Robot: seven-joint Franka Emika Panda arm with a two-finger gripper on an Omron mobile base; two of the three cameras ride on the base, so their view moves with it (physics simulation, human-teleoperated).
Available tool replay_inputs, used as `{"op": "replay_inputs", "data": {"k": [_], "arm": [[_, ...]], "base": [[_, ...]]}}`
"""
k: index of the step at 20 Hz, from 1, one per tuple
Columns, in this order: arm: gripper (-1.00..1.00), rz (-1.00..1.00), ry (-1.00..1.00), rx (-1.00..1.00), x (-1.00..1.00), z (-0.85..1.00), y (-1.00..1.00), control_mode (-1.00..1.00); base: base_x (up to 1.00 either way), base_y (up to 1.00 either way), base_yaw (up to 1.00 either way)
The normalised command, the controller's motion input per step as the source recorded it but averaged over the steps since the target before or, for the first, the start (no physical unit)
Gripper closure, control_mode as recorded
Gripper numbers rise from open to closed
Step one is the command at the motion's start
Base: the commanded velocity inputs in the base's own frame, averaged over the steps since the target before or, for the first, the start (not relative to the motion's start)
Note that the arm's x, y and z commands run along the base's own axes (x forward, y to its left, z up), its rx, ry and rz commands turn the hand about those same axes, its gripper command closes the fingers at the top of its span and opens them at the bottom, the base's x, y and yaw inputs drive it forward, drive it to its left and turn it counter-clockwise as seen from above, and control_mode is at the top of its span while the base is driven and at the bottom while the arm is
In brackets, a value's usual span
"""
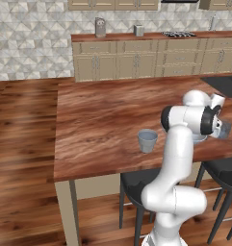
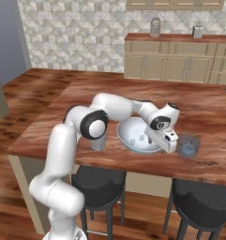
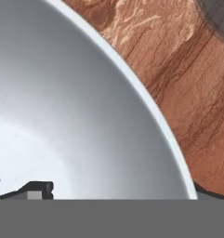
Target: There are four ice cubes in the ice bowl. Place two ice cubes in each glass of water.
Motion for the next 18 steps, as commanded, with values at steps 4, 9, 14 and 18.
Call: {"op": "replay_inputs", "data": {"k": [4,9,14,18], "arm": [[-1.00,-0.16,0.00,0.00,0.14,-0.05,-0.03,-1.00],[-1.00,-0.15,0.00,0.00,0.01,0.03,0.09,-1.00],[-1.00,-0.14,0.00,0.00,0.00,0.14,0.21,-1.00],[-1.00,-0.13,0.00,0.00,0.00,0.17,0.08,-1.00]], "base": [[0.00,0.00,0.00],[0.00,0.00,0.00],[0.00,0.00,0.00],[0.00,0.00,0.00]]}}
